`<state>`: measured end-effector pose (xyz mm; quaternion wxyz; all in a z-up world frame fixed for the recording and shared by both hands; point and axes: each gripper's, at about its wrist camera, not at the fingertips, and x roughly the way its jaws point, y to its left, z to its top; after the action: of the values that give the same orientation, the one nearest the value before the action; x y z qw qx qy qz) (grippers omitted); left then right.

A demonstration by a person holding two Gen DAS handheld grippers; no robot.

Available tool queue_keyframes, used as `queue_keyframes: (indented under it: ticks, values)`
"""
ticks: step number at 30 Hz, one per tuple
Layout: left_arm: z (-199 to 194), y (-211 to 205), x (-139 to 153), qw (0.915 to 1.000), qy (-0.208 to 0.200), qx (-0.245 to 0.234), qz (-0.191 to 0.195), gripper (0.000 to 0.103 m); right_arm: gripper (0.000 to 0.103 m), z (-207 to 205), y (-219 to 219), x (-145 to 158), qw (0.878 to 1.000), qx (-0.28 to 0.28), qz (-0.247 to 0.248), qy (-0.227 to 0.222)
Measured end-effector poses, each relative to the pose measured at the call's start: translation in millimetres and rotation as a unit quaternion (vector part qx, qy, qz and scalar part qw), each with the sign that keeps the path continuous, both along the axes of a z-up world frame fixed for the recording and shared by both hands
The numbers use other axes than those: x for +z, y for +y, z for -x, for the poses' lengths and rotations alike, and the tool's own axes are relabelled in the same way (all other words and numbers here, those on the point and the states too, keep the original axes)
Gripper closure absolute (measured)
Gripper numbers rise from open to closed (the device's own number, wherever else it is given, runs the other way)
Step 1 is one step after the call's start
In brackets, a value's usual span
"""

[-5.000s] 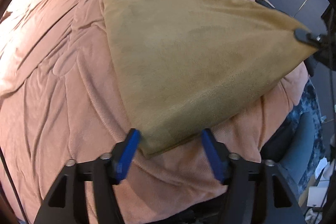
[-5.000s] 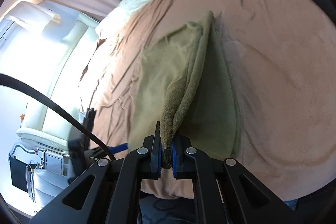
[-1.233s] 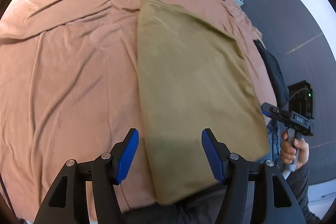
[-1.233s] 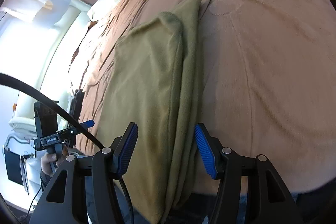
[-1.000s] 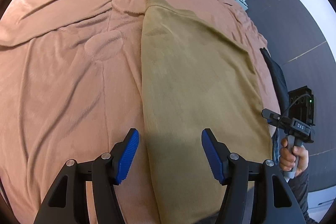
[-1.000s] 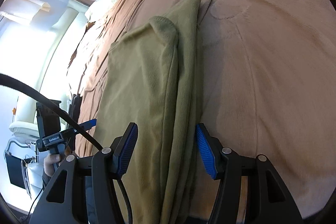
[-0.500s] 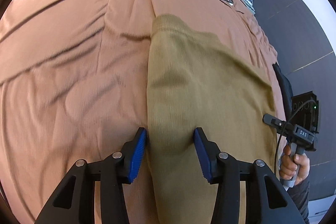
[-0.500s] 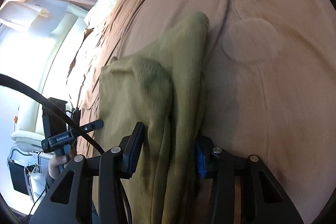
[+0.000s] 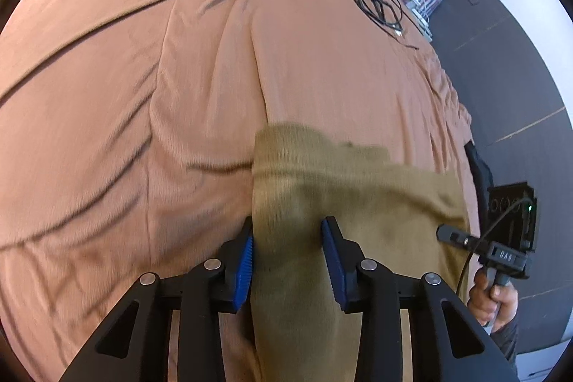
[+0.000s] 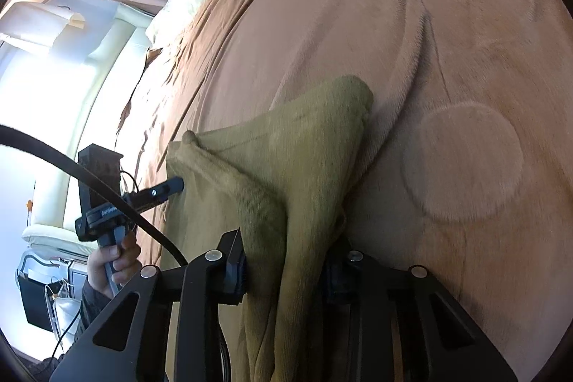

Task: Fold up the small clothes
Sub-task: 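Close the right gripper on the shirt's end beside the left gripper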

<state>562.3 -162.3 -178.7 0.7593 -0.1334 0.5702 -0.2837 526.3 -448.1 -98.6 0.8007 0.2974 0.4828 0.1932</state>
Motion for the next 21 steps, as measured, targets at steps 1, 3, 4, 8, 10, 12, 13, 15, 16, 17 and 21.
queue_keyframes:
  ticks: [1,3,4,8,10,12,13,15,16,17,21]
  values:
    - [-3.8,-1.9,-0.6,1.0000,0.001,0.001,0.004,0.069,0.077,-1.8,-2.0,-0.2,1.000,0.001,0.000,0.001]
    - [-9.3,-5.0,-3.0,1.0000,0.004,0.002,0.006,0.075,0.080,-4.4,-2.0,-0.6,1.000,0.002,0.001,0.002]
    - [-10.4,-6.7,-4.1,1.0000,0.006,0.003,0.005,0.082,0.082,-5.3,-2.1,0.8,1.000,0.003,0.002,0.001]
    - [-8.6,-6.0,1.9,1.0000,0.000,0.004,0.007,0.093,0.087,1.8,-2.1,8.1,1.000,0.005,0.012,-0.008]
    - [-5.1,-4.4,9.7,0.9999,-0.009,0.002,0.011,0.094,0.087,8.0,0.5,15.2,1.000,0.006,0.020,-0.017]
    - [0.4,-2.9,20.6,0.9997,-0.019,0.000,0.017,0.095,0.087,10.4,5.2,22.4,0.999,0.004,0.026,-0.022]
    - [1.4,-2.4,24.7,0.9996,-0.023,-0.001,0.019,0.095,0.087,11.7,7.2,24.8,0.999,0.004,0.029,-0.024]
    - [5.5,-0.7,35.2,0.9992,-0.031,-0.002,0.024,0.095,0.087,16.6,12.7,33.0,0.999,0.004,0.041,-0.032]
    - [7.7,0.2,40.7,0.9991,-0.034,-0.002,0.026,0.095,0.087,18.5,14.9,36.0,0.999,0.003,0.043,-0.033]
    - [9.6,0.8,45.4,0.9990,-0.036,-0.002,0.028,0.095,0.087,21.0,16.4,38.2,0.998,0.002,0.044,-0.034]
    - [19.8,2.3,65.5,0.9982,-0.051,-0.008,0.031,0.095,0.087,31.9,22.7,48.6,0.998,-0.002,0.048,-0.040]
